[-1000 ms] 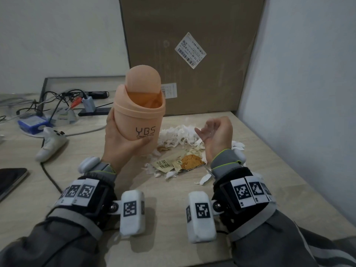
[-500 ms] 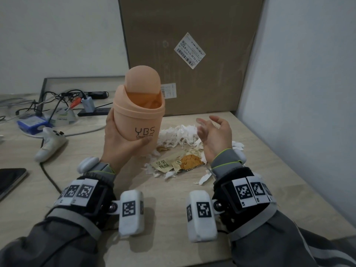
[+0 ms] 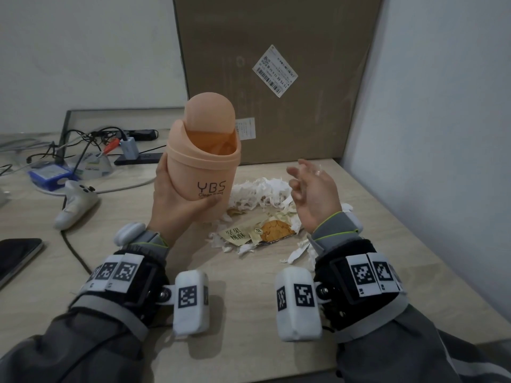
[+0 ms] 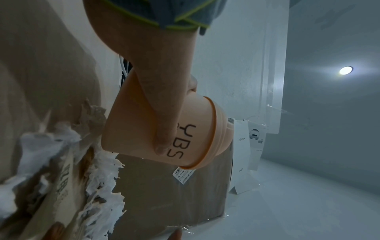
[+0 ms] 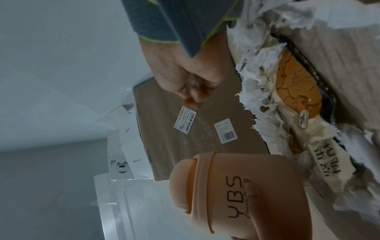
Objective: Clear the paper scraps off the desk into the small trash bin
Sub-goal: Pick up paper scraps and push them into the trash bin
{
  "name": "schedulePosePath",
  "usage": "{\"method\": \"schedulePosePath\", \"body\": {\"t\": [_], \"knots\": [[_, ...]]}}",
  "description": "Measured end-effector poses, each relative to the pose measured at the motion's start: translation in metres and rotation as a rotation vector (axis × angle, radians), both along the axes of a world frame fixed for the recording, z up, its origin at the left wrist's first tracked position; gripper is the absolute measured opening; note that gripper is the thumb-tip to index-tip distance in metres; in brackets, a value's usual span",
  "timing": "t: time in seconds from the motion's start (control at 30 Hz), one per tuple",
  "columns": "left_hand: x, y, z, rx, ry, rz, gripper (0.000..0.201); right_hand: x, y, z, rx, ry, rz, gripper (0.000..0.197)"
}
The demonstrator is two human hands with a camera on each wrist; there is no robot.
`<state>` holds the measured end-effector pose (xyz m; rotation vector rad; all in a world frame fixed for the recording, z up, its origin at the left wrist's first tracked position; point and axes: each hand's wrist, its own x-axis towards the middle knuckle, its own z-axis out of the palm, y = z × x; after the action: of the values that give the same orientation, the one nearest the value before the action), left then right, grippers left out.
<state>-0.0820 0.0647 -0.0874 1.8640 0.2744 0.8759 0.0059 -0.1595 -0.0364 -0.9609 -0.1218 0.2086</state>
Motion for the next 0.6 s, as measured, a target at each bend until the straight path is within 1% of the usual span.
{"method": "schedulePosePath", "body": {"t": [0.1,0.13,0.23,0.3,0.37,0.43,0.5,0.57,0.6], "knots": [[0.0,-0.001,0.001,0.005,-0.001,-0.006,0.135,-0.005,-0.001,0.005,0.153,0.01,0.049,0.017],[0.0,-0.001,0.001,0.011,0.0,-0.007,0.134,-0.005,-0.002,0.006,0.157,0.011,0.038,0.018],[-0.001,-0.002,0.002,0.039,-0.004,-0.024,0.129,-0.003,-0.002,0.004,0.006,-0.039,-0.043,0.023],[0.0,-0.002,0.002,0.067,-0.005,-0.035,0.124,0.001,-0.002,0.001,-0.1,-0.093,-0.078,0.021],[0.0,-0.003,0.003,0.105,0.006,-0.034,0.124,0.001,-0.002,-0.002,-0.128,-0.152,-0.095,0.024],[0.001,-0.002,0.004,0.143,0.019,-0.032,0.13,0.002,-0.002,-0.004,-0.135,-0.225,-0.132,0.027],[0.001,-0.004,0.005,0.184,0.012,-0.044,0.13,0.001,-0.003,-0.004,-0.166,-0.275,-0.144,0.022],[0.0,-0.008,0.008,0.231,-0.01,-0.058,0.124,-0.001,-0.002,-0.001,-0.209,-0.277,-0.135,0.023],[-0.001,-0.01,0.01,0.255,-0.012,-0.059,0.122,-0.002,-0.002,0.002,-0.211,-0.246,-0.125,0.025]]}}
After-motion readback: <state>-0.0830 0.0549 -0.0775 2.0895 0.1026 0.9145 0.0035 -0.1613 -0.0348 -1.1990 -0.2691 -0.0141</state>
